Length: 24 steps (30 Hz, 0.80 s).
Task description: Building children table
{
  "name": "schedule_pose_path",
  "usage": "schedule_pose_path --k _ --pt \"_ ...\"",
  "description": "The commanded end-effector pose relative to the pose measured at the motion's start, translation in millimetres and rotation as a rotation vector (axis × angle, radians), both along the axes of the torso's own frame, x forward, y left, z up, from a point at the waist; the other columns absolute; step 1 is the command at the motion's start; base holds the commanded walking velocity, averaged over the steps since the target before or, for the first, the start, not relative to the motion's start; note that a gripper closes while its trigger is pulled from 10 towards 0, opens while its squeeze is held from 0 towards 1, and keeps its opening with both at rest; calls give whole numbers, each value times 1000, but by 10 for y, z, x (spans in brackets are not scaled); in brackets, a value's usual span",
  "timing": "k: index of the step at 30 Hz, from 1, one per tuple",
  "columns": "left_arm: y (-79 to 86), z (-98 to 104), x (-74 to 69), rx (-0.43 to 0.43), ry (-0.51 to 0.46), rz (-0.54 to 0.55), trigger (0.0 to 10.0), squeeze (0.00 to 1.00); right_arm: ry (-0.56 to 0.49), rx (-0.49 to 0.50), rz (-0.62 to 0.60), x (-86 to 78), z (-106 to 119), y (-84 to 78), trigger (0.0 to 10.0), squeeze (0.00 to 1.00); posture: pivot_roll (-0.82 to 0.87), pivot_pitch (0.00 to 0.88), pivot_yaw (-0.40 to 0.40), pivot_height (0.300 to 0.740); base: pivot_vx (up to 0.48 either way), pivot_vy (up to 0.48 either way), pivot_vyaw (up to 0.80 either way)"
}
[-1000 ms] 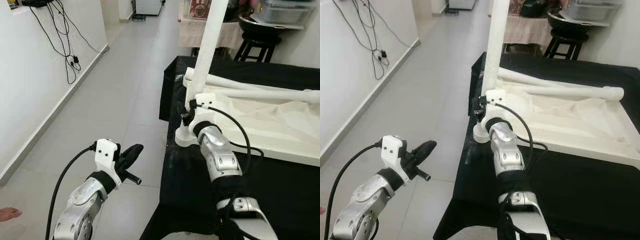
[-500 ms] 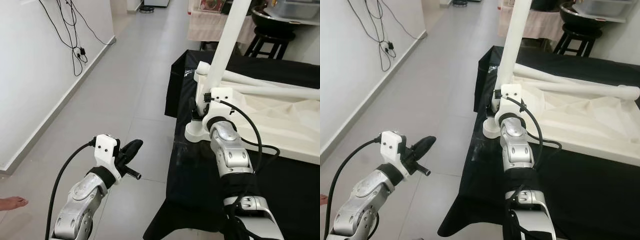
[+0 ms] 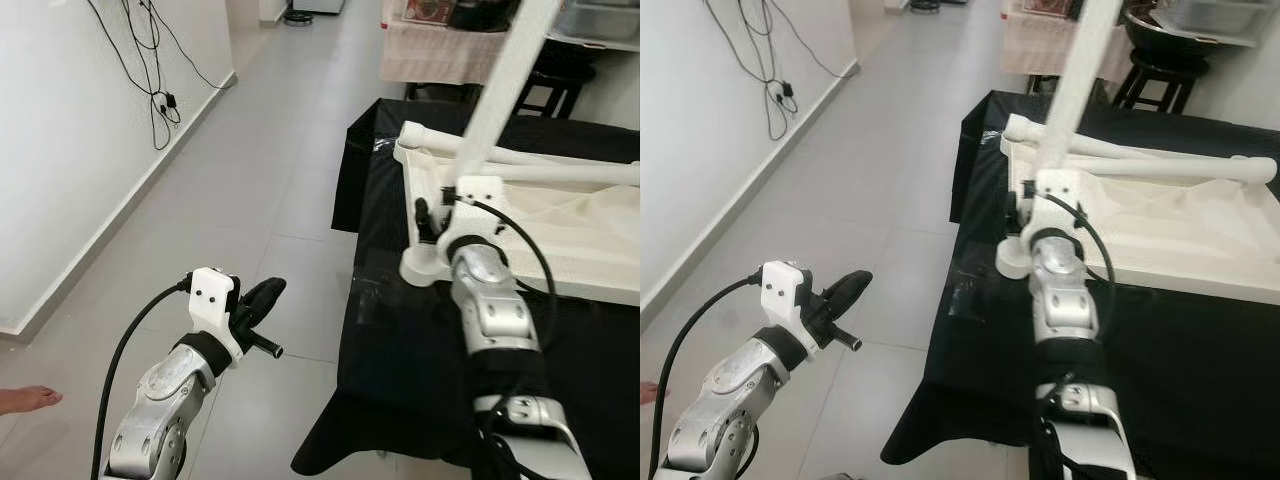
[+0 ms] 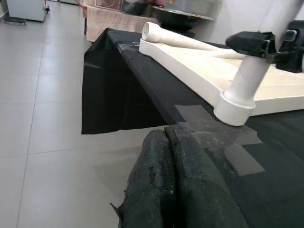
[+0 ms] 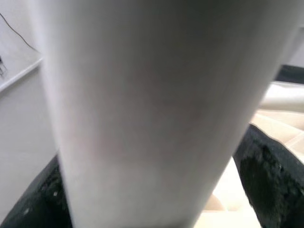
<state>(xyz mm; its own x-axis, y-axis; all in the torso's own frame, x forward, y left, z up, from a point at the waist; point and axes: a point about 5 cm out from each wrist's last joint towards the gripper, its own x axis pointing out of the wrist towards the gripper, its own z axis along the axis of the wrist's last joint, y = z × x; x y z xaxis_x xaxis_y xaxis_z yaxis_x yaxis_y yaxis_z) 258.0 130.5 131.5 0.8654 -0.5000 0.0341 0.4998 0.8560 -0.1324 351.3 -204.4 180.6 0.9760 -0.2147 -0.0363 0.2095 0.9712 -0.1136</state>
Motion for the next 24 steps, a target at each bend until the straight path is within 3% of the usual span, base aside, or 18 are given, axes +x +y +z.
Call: schedule_pose_path --k 1,2,4,5,6,8,9,13,16,18,19,23,24 --pt "4 -50 -15 0 20 -5 10000 0 65 7 -73 -103 -127 -172 10000 1000 28 80 -63 740 0 0 0" --pt "7 -51 -16 1 20 -6 10000 0 73 13 -64 -141 -153 -153 10000 769 27 81 -62 740 0 0 0" --pt "10 -51 -16 2 20 -6 10000 0 77 18 -57 -161 -166 -139 10000 769 26 81 -61 740 0 0 0" --pt "12 -51 -15 9 21 -8 10000 0 80 33 -35 -192 -190 -83 10000 443 25 81 -60 740 0 0 0" --pt "14 -52 -13 16 23 -12 10000 0 79 51 -11 -223 -214 -16 10000 306 24 81 -60 740 0 0 0" --pt "16 -53 -11 21 24 -15 10000 0 79 63 4 -244 -226 27 10000 306 24 80 -60 740 0 0 0" --pt "17 -53 -9 24 26 -17 10000 0 82 81 46 -299 -260 125 10000 0 22 80 -60 740 0 0 0" --pt "23 -47 0 33 28 -19 10000 0 93 113 121 -428 -322 291 10000 0 20 82 -61 740 0 0 0" --pt "65 -28 16 20 23 20 10000 0 109 111 139 -507 -368 305 10000 0 12 87 -61 740 0 0 0" --pt "111 -16 28 9 20 64 10000 0 113 98 148 -580 -389 276 10000 0 7 88 -59 740 0 0 0" --pt "197 -16 43 6 23 142 10000 0 117 84 146 -675 -425 186 10000 0 1 88 -55 740 0 0 0" --pt "197 -16 43 6 23 142 10000 0 117 84 146 -675 -425 186 10000 0 1 88 -55 740 0 0 0" --pt "263 -41 55 9 40 197 10000 0 118 81 136 -710 -442 114 10000 0 -1 88 -54 740 0 0 0"
